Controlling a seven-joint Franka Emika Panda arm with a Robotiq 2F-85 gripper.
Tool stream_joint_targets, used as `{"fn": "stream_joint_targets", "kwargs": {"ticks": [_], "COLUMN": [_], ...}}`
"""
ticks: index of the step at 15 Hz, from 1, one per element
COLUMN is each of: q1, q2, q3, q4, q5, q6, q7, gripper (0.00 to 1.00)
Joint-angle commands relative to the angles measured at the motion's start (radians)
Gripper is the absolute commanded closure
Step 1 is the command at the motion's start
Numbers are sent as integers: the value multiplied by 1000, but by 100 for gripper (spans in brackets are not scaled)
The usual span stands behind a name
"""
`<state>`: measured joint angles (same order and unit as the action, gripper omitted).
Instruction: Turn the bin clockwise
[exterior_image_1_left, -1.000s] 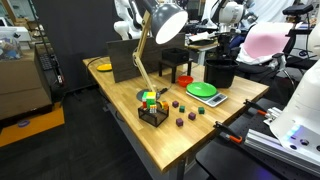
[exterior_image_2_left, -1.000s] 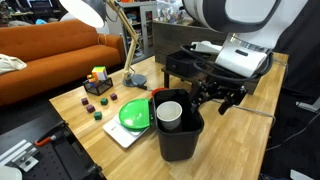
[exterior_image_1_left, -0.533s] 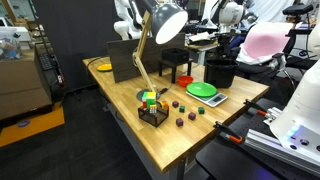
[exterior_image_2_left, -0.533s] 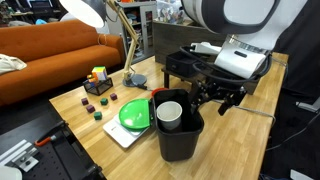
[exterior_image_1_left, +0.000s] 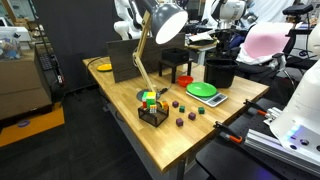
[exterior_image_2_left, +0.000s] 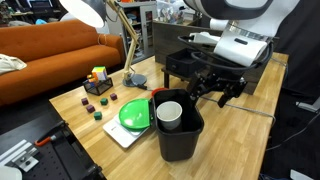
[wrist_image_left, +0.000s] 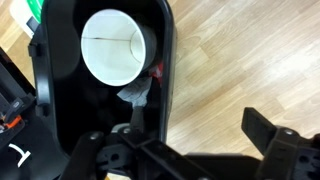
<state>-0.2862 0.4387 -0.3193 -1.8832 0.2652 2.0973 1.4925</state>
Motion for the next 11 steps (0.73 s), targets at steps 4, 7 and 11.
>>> {"fn": "stream_joint_targets", "kwargs": {"ticks": [4, 7, 11], "q1": [4, 0, 0], "q2": [-130, -118, -117], "q3": [-4, -4, -4], "q4": [-124, -120, -126], "q5": [-21, -23, -23], "q6": [-57, -69, -67], "q7": [-46, -41, -44], "gripper": [0, 0, 0]}}
